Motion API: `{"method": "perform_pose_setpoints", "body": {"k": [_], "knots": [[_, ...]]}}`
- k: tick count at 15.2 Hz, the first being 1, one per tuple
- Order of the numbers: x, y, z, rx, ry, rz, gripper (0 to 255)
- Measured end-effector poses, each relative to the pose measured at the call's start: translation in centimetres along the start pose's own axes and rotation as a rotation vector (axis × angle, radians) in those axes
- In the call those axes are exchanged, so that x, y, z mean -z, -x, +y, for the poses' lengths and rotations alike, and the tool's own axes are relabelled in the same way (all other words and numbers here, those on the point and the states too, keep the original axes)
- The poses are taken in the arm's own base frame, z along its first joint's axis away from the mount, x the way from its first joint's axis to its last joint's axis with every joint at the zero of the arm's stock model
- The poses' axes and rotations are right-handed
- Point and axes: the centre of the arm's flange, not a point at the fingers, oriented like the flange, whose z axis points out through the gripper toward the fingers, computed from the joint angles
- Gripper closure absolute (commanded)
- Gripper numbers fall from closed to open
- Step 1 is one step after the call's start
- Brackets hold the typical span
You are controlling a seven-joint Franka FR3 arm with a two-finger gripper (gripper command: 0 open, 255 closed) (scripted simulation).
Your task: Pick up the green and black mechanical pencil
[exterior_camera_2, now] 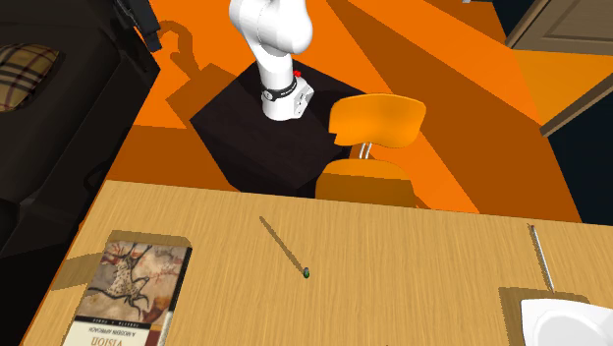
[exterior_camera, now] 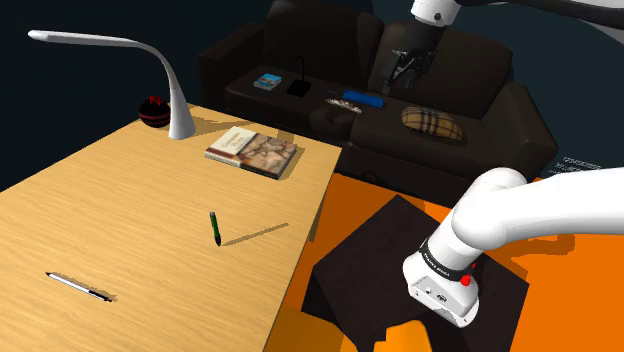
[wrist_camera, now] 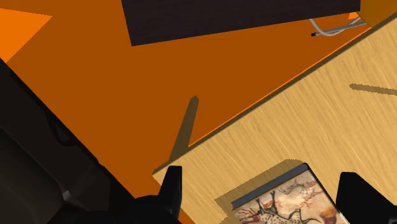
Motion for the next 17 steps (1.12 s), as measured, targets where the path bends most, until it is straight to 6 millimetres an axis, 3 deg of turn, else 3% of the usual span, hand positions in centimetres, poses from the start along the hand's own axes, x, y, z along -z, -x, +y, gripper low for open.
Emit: {"method": "perform_pose_setpoints", "body": {"k": [2, 5, 10, 17], "knots": [[-0.3, 0.1, -0.5, -0.004, 0.0, -0.001, 0], [-2.4, 0.2, -3.3, -0.026, 0.001, -0.008, 0], [-4.5, 0.3, -9.5, -0.069, 0.003, -0.019, 0], [-9.4, 0.1, -17.4, -0.135, 0.006, -0.036, 0]]}}
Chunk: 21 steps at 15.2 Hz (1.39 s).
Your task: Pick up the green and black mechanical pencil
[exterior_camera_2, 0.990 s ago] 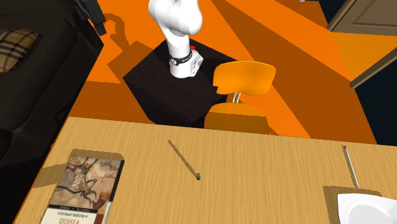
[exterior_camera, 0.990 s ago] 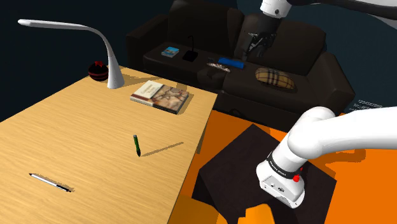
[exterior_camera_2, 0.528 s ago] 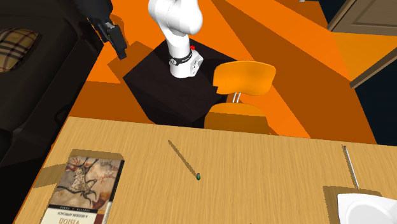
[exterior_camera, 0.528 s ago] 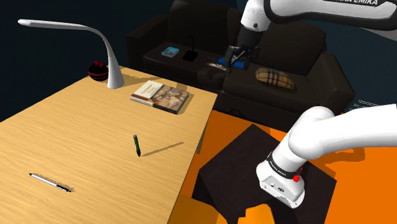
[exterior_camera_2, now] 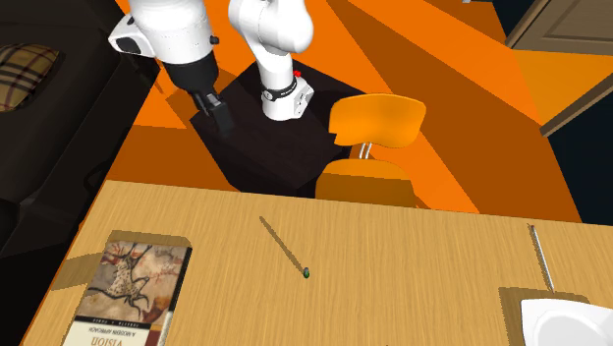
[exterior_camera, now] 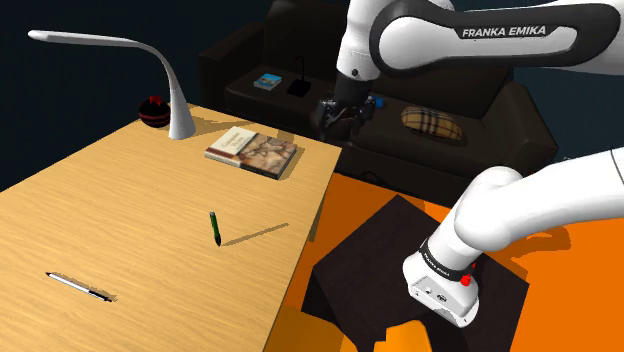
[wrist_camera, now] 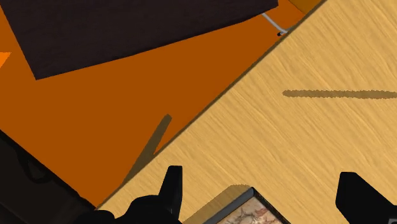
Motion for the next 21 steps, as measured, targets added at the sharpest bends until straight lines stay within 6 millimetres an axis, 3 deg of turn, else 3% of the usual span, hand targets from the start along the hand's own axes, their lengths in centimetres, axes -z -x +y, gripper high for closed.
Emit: {"method": "perform_pose_setpoints", "body": {"k": [11, 21], "knots": [[-6.7, 0.0, -12.8, -0.099, 0.005, -0.025, 0], [-12.6, -1.3, -24.6, -0.19, 0.007, -0.05, 0]]}}
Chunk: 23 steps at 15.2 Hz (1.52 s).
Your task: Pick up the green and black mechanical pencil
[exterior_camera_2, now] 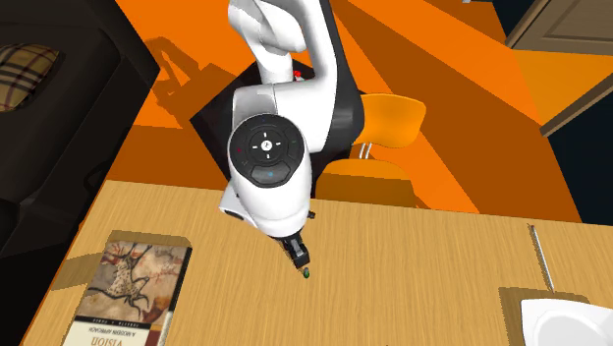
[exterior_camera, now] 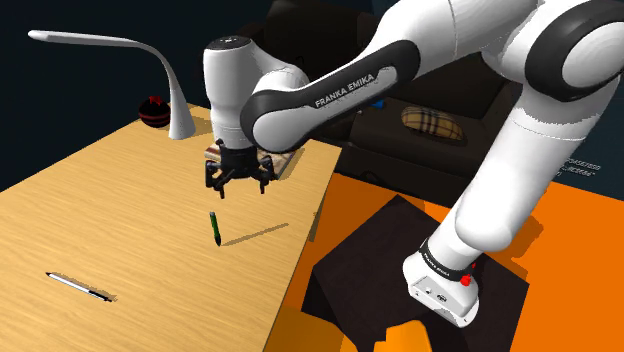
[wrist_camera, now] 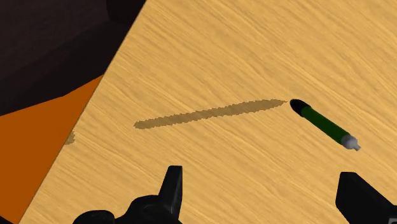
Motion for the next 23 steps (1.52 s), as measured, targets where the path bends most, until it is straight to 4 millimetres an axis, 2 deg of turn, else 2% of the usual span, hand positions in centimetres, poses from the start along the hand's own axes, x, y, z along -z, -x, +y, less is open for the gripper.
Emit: {"method": "perform_pose_setpoints", "body": {"k": [3, 6, 14, 15, 23], "knots": [[-2.1, 0.6, -3.6, -0.027, 0.0, -0.008, 0], [-3.8, 0.3, -6.7, -0.054, 0.001, -0.015, 0], [-8.0, 0.5, -7.7, -0.063, 0.002, -0.016, 0], [-8.2, 0.6, -7.8, -0.063, 0.002, -0.016, 255], [-8.3, 0.6, -7.9, -0.063, 0.002, -0.015, 255]]}}
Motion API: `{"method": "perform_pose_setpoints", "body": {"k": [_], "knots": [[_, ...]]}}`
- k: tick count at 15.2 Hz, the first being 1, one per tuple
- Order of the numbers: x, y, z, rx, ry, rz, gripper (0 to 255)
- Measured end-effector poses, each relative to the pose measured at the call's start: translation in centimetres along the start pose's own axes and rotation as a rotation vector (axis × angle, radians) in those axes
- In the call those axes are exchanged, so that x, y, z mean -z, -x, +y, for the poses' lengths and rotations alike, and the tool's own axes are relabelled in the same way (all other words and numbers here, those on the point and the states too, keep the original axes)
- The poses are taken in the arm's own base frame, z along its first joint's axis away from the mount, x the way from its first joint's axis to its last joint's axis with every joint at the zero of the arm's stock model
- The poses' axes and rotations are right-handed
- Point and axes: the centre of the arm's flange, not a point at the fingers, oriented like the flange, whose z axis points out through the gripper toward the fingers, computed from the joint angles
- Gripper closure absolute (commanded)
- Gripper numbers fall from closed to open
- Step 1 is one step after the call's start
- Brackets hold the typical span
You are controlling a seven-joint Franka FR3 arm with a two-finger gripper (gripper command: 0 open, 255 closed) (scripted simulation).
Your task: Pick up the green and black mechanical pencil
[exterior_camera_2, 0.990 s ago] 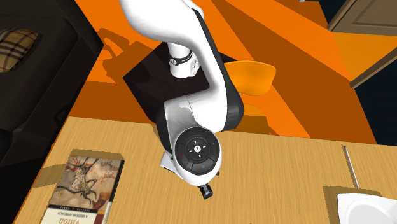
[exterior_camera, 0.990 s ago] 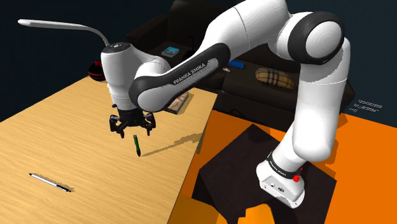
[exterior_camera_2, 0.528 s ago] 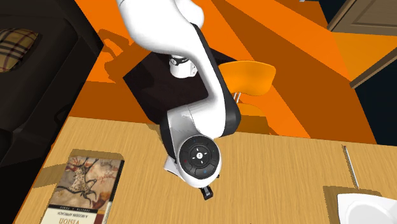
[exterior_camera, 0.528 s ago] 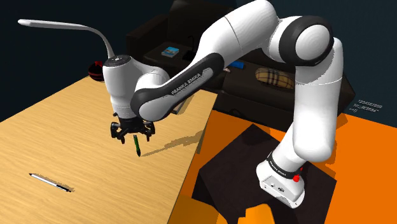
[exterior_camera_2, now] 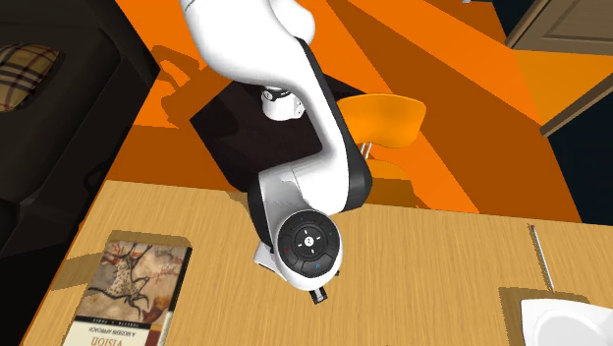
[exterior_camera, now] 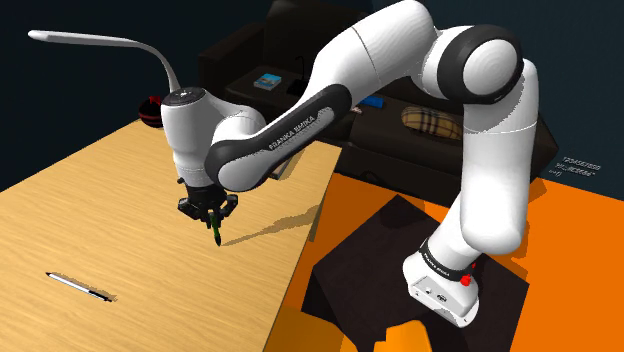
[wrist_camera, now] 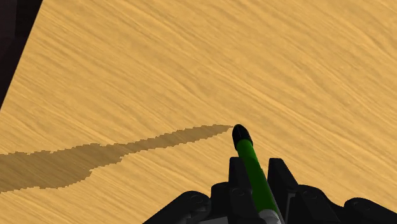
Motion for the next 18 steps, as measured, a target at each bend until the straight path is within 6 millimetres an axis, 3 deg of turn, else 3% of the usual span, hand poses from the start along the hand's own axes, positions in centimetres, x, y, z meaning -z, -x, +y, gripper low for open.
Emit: {"method": "perform_pose_setpoints", "body": {"k": [4, 18], "knots": [[0.6, -0.1, 0.1, 0.0, 0.0, 0.0, 255], [7.7, -0.1, 0.2, 0.0, 0.0, 0.0, 255]]}}
